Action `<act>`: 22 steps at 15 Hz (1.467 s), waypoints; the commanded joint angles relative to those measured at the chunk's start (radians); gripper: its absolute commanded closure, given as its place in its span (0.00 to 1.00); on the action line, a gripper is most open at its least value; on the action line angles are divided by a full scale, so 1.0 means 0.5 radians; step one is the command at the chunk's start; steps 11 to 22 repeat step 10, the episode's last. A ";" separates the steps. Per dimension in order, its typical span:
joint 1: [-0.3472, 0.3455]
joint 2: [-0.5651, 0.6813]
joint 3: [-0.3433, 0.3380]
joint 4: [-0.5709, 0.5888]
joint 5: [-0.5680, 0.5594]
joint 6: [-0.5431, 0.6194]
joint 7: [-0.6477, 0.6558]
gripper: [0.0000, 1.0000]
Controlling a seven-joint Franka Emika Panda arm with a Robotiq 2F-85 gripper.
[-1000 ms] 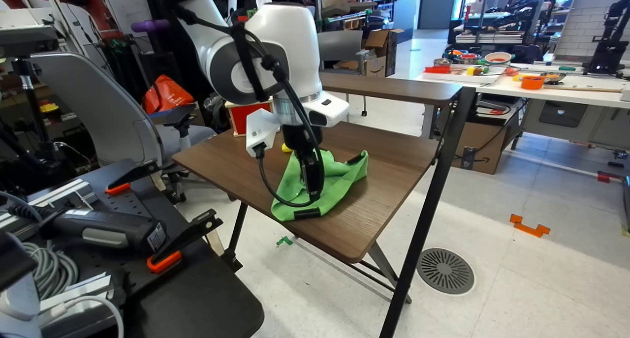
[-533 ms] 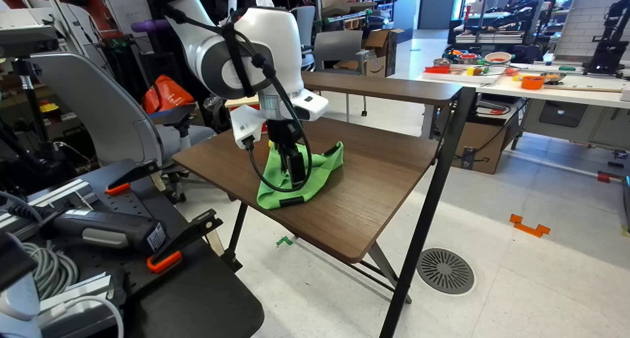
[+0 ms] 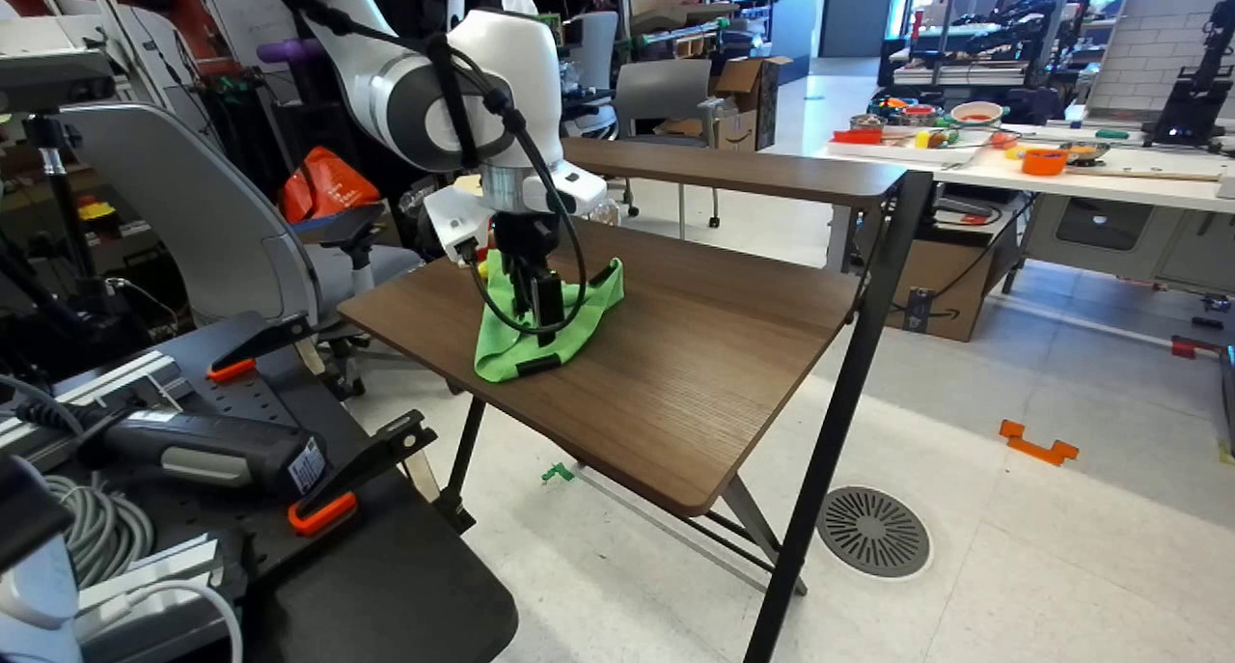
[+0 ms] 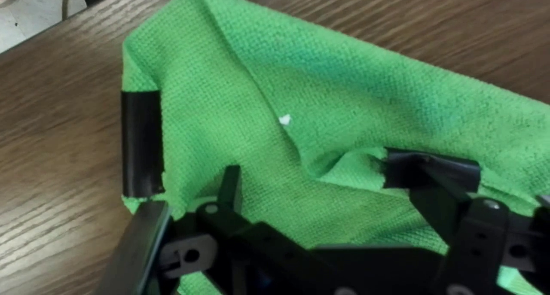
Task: Move the green towel to the left
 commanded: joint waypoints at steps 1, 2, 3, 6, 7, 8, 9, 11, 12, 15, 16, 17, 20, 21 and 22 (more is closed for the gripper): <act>0.026 -0.035 -0.022 0.036 -0.026 -0.077 -0.006 0.00; 0.030 -0.086 -0.036 0.020 -0.026 -0.082 0.008 0.00; 0.027 -0.135 -0.040 -0.001 -0.024 -0.077 0.008 0.00; 0.062 -0.421 -0.090 -0.145 -0.039 -0.078 0.060 0.00; 0.066 -0.491 -0.096 -0.160 -0.044 -0.096 0.066 0.00; 0.017 -0.265 -0.049 -0.018 -0.006 -0.027 0.013 0.00; 0.019 -0.350 -0.055 -0.047 -0.008 -0.057 0.017 0.00; 0.020 -0.416 -0.056 -0.075 -0.009 -0.079 0.020 0.00; 0.020 -0.416 -0.056 -0.075 -0.009 -0.079 0.020 0.00; 0.020 -0.416 -0.056 -0.075 -0.009 -0.079 0.020 0.00; 0.020 -0.416 -0.056 -0.075 -0.009 -0.079 0.020 0.00; 0.020 -0.416 -0.056 -0.075 -0.009 -0.079 0.020 0.00; 0.020 -0.416 -0.056 -0.075 -0.009 -0.079 0.020 0.00; 0.020 -0.416 -0.056 -0.075 -0.009 -0.079 0.020 0.00; 0.020 -0.416 -0.056 -0.075 -0.009 -0.079 0.020 0.00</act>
